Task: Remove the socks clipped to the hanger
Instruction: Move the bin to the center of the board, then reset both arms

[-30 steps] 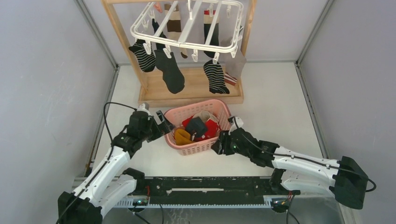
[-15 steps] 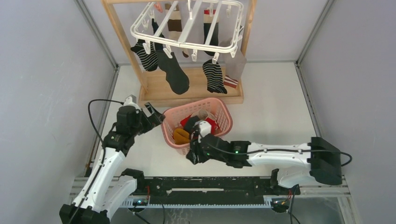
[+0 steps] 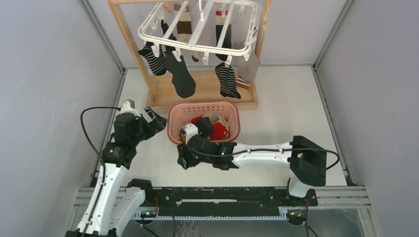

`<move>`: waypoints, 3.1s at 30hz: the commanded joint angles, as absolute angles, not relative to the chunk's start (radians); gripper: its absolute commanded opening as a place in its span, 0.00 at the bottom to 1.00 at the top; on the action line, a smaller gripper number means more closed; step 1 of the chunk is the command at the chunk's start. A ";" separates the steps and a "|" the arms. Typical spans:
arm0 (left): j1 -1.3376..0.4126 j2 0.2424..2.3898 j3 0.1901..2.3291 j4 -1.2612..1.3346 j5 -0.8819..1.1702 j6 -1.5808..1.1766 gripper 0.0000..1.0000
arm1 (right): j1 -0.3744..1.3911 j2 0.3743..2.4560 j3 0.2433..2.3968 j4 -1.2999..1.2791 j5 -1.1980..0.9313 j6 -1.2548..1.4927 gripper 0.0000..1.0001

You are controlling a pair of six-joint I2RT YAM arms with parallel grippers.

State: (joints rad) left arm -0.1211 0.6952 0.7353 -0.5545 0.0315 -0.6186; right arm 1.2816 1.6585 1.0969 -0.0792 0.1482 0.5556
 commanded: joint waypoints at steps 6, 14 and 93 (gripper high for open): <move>-0.113 0.664 0.758 -0.535 -0.011 -0.613 1.00 | 1.141 1.667 1.184 -0.053 0.096 0.445 0.57; -0.112 0.676 0.723 -0.471 -0.008 -0.632 1.00 | 1.095 1.586 1.147 -0.124 0.081 0.369 0.57; -0.109 0.944 0.537 0.321 -0.365 -0.125 1.00 | 0.251 0.719 0.248 0.477 0.334 0.095 1.00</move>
State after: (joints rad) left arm -0.1162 0.9131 0.5617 0.1368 -0.3149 -0.2268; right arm 0.3351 0.7052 0.2737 0.2798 0.3180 0.1329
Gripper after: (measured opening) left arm 0.996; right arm 0.993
